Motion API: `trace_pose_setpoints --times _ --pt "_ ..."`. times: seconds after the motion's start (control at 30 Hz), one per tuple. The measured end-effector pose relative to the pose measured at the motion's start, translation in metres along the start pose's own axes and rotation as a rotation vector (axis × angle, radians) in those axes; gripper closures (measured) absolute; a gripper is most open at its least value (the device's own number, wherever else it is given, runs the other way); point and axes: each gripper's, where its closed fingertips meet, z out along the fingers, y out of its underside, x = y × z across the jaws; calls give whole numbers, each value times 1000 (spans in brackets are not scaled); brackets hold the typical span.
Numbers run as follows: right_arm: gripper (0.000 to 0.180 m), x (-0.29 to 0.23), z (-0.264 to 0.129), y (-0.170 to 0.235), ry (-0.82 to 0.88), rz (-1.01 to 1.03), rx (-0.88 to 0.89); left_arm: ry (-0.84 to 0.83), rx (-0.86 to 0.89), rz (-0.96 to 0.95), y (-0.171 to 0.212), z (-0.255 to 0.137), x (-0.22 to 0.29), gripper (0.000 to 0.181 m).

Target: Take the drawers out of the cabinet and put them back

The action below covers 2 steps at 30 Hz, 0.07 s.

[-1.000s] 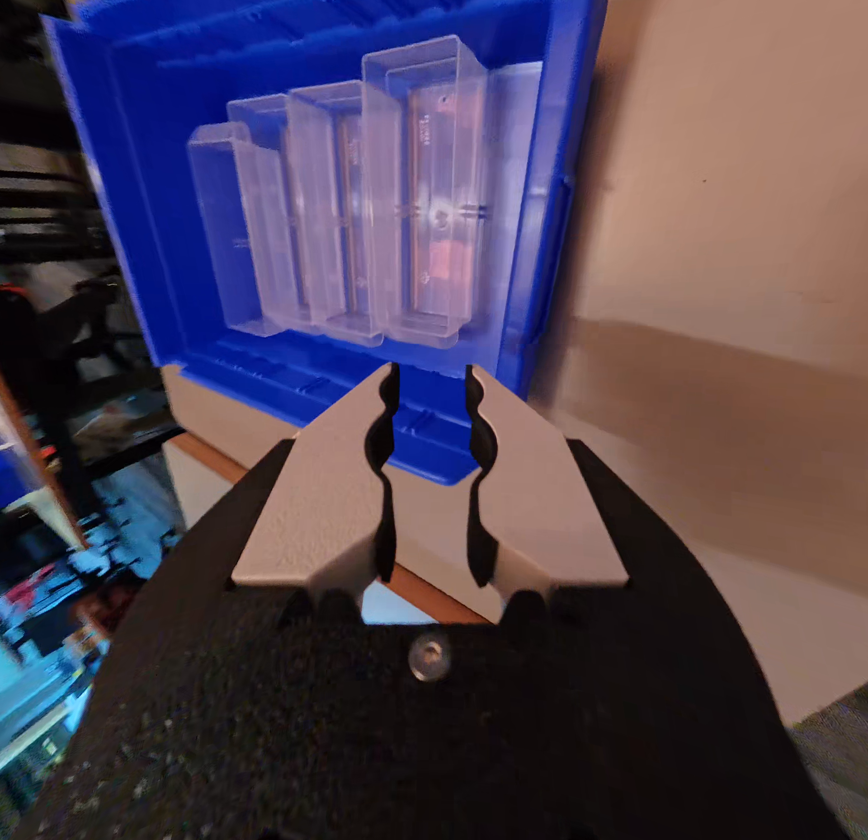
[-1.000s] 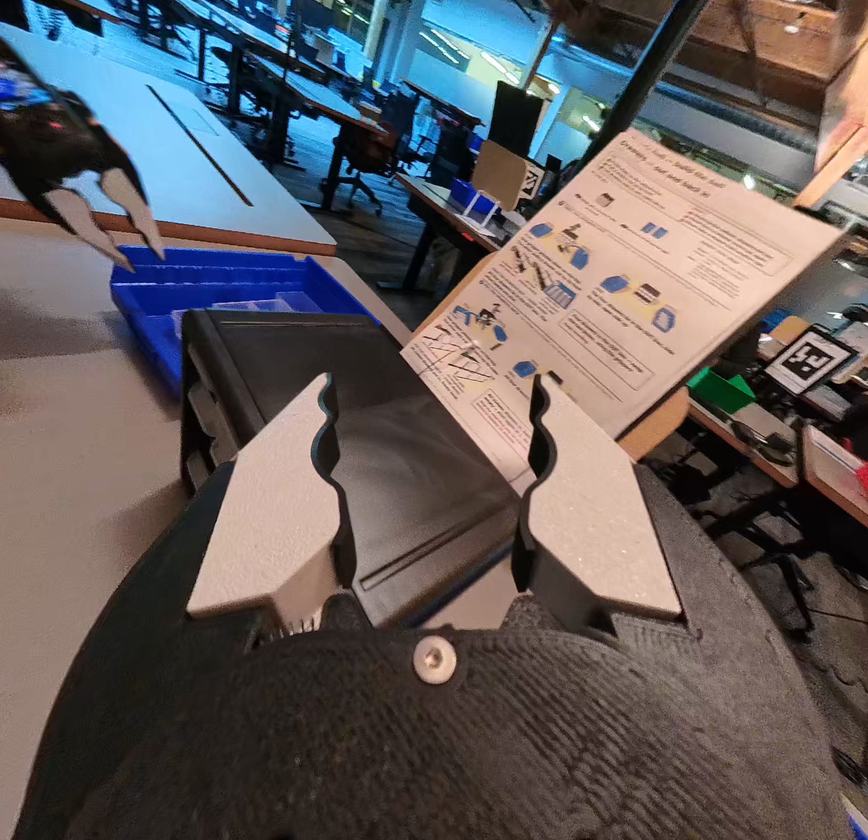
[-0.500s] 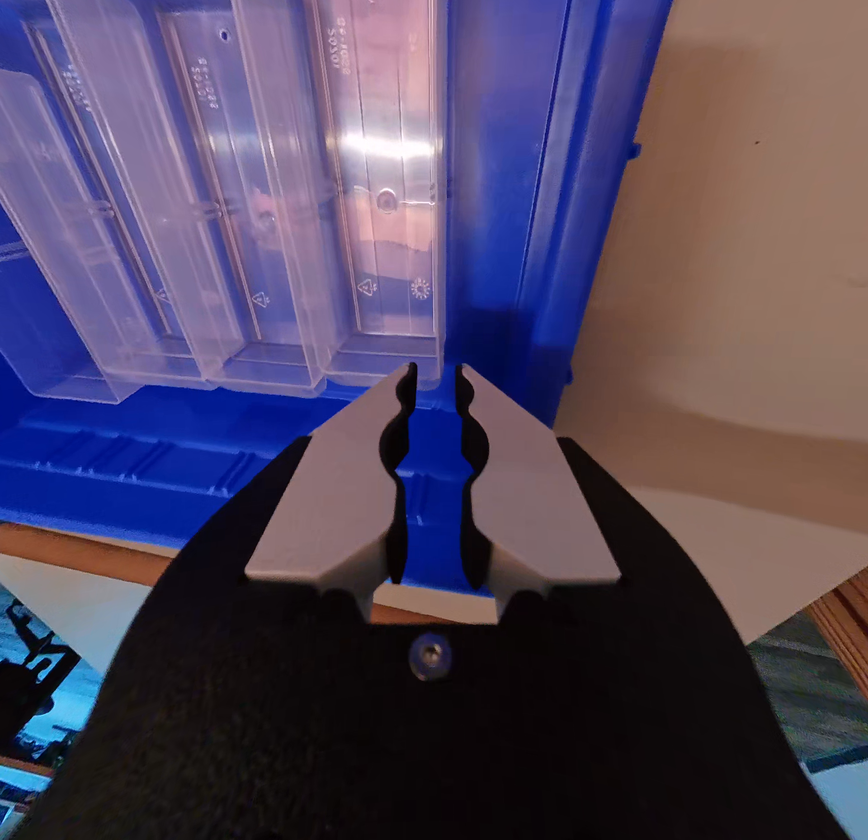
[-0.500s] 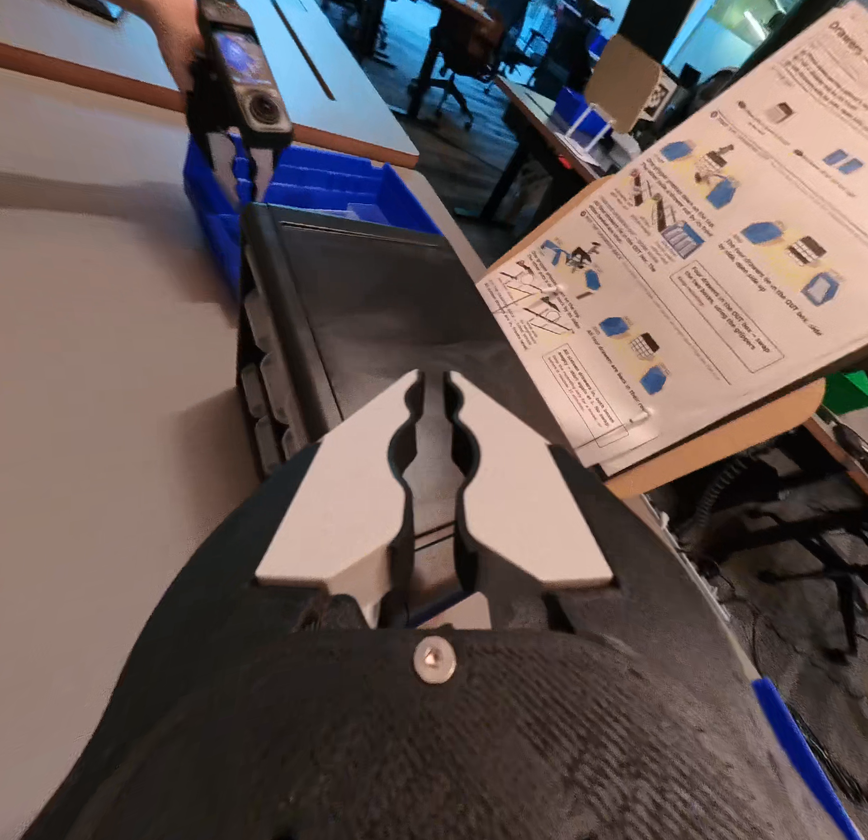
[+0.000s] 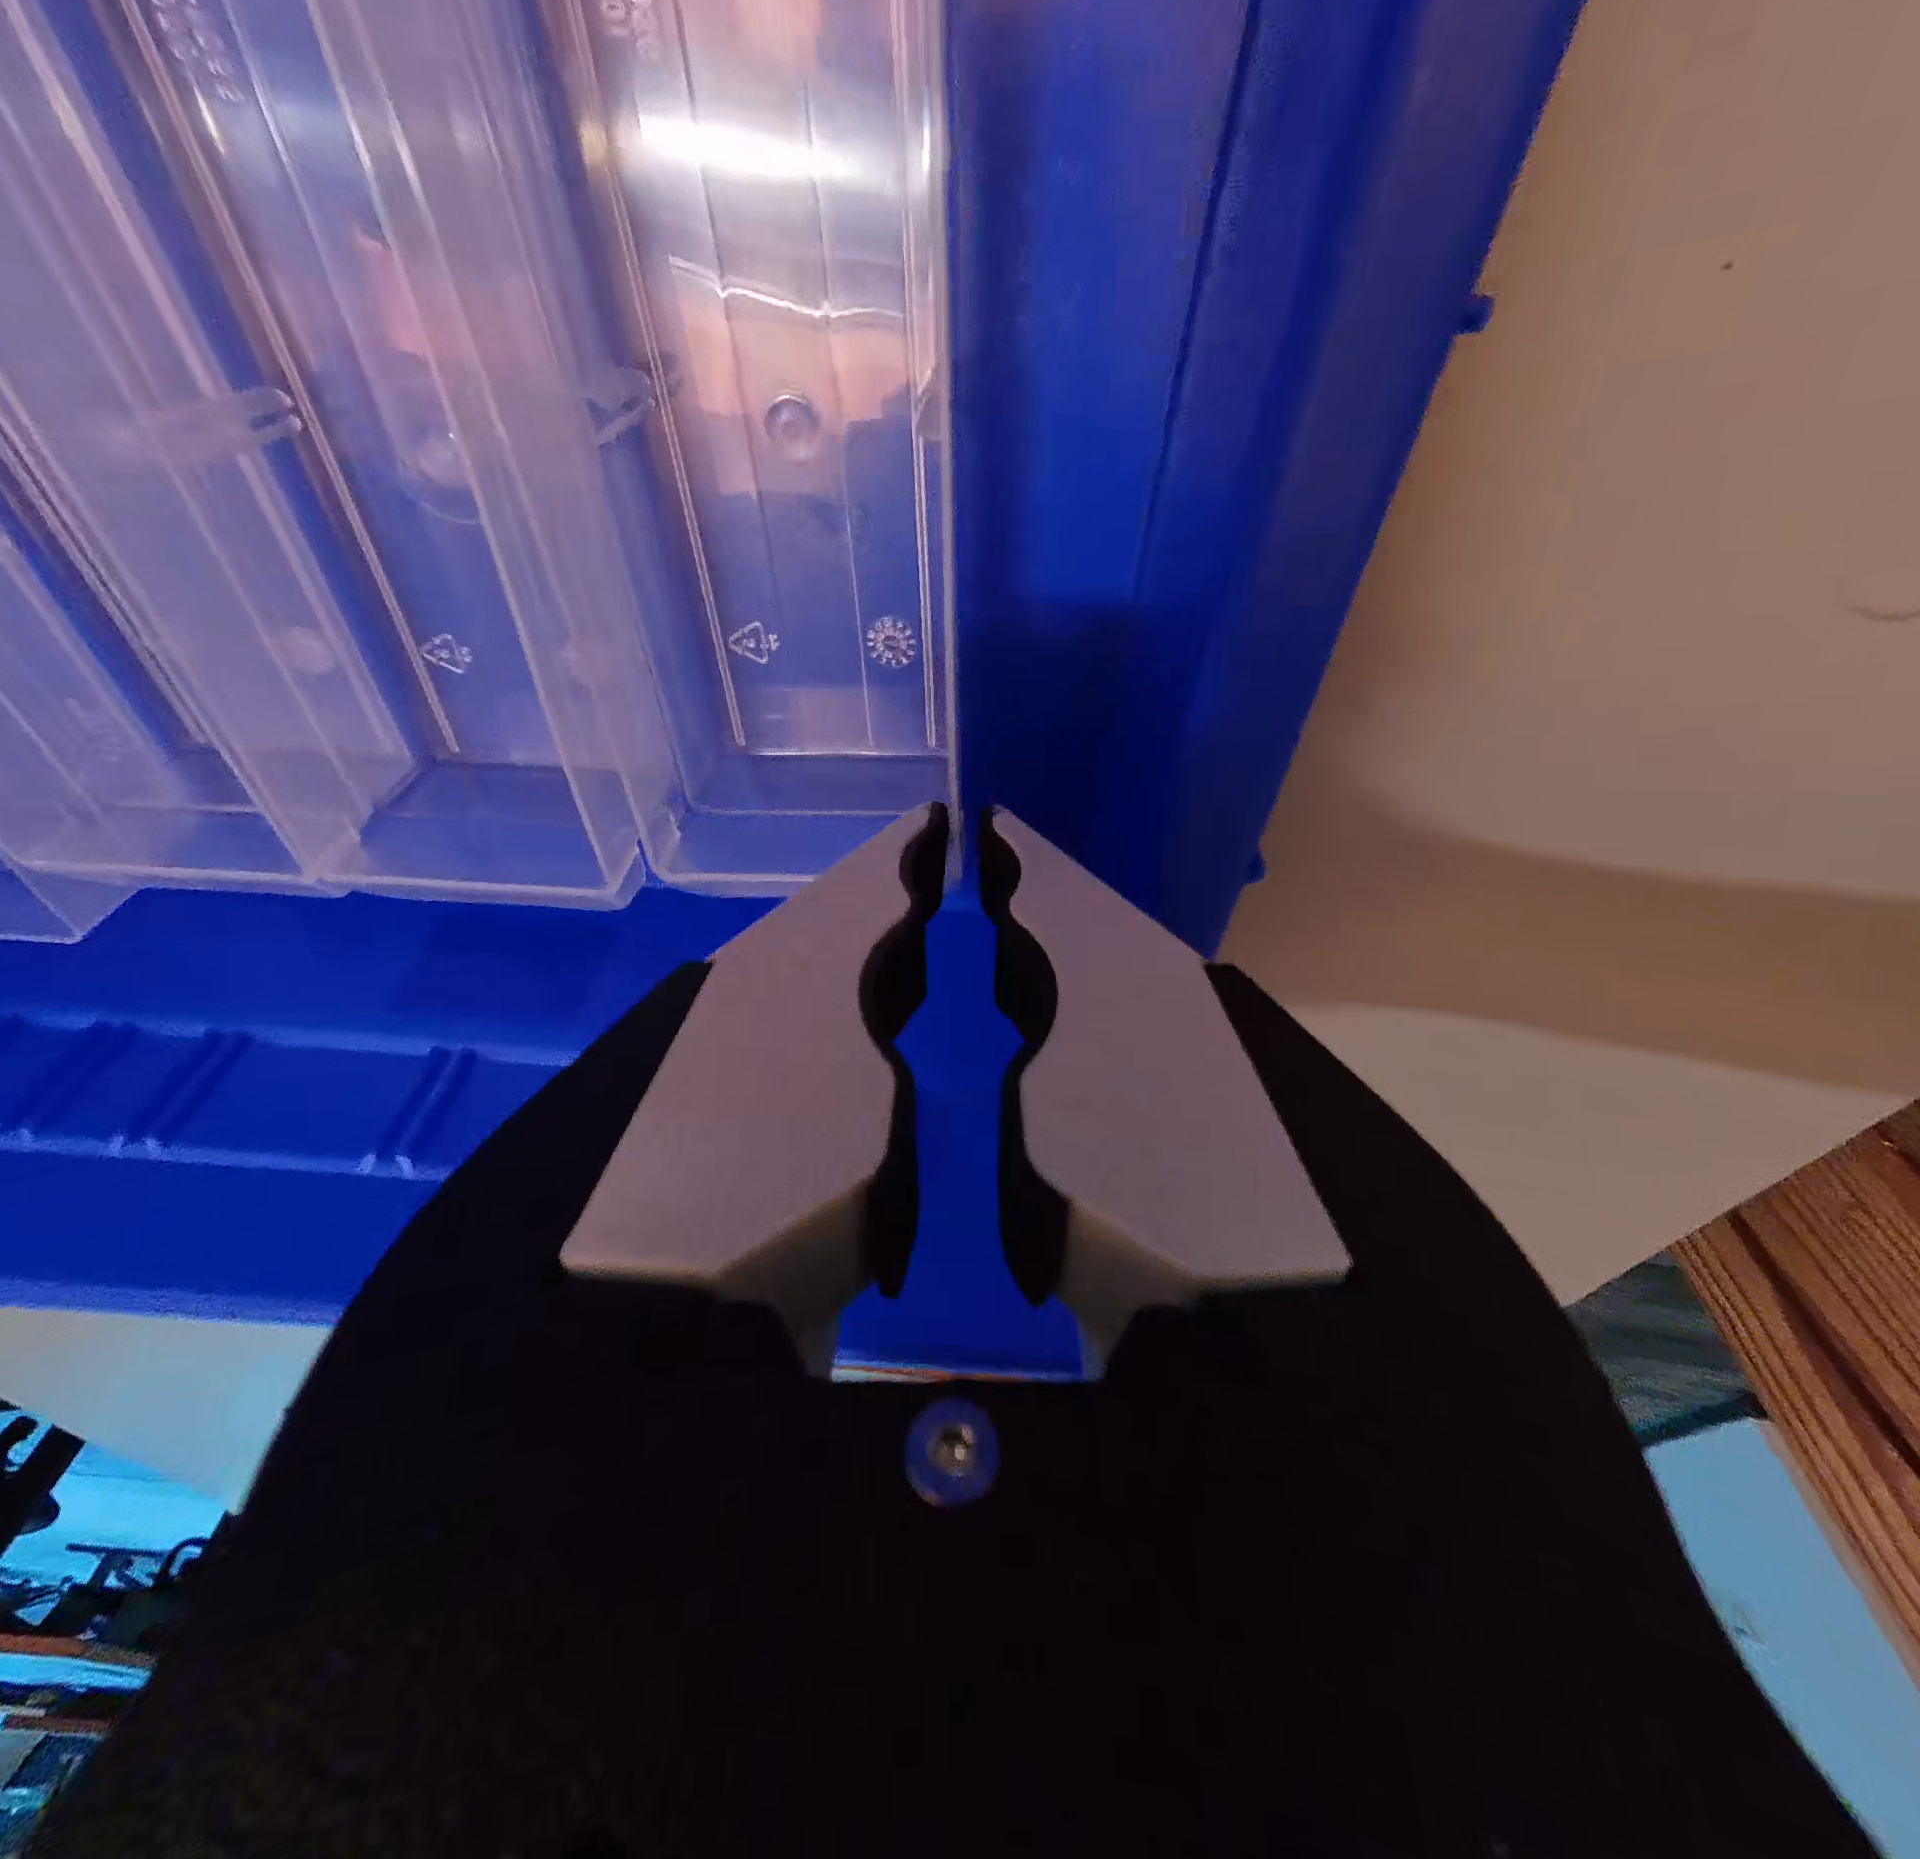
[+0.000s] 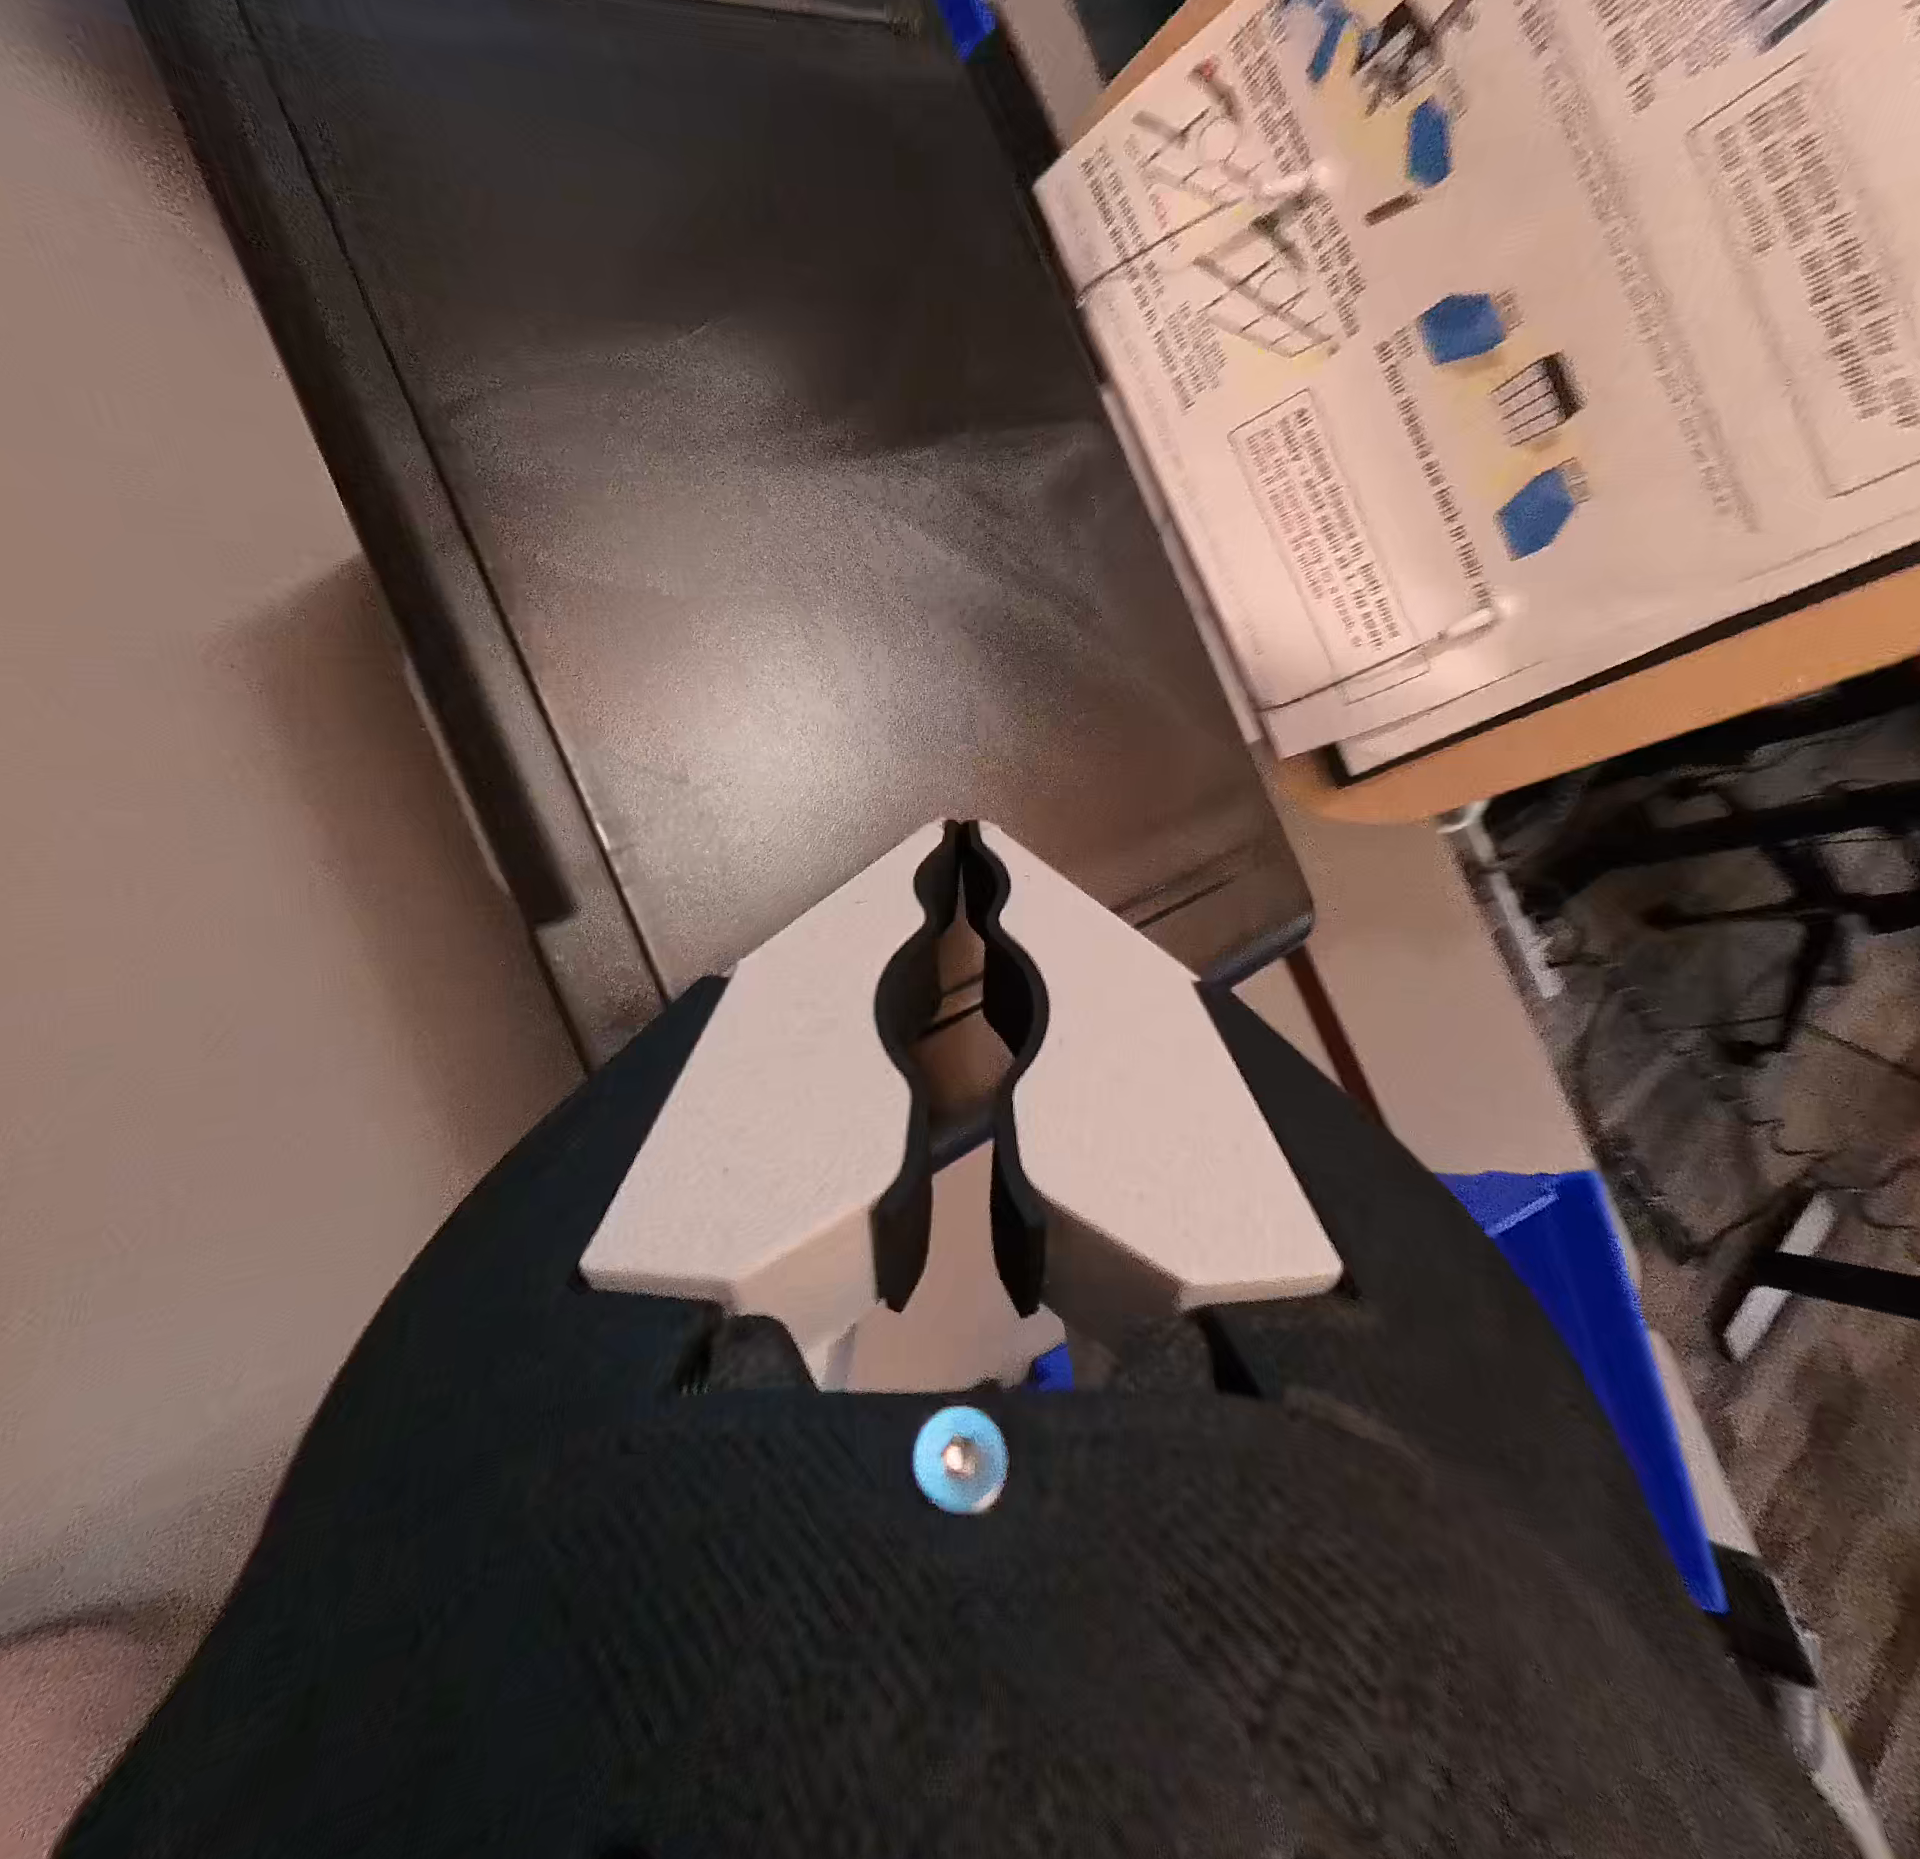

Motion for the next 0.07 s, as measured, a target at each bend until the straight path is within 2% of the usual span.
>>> trace_pose_setpoints --times 0.03,0.07 --pt "180 0 2 1 -45 10 -47 4 -12 -6 2 1 -1 178" --pt "180 0 3 1 -79 6 -91 11 -22 -16 4 2 -1 178"
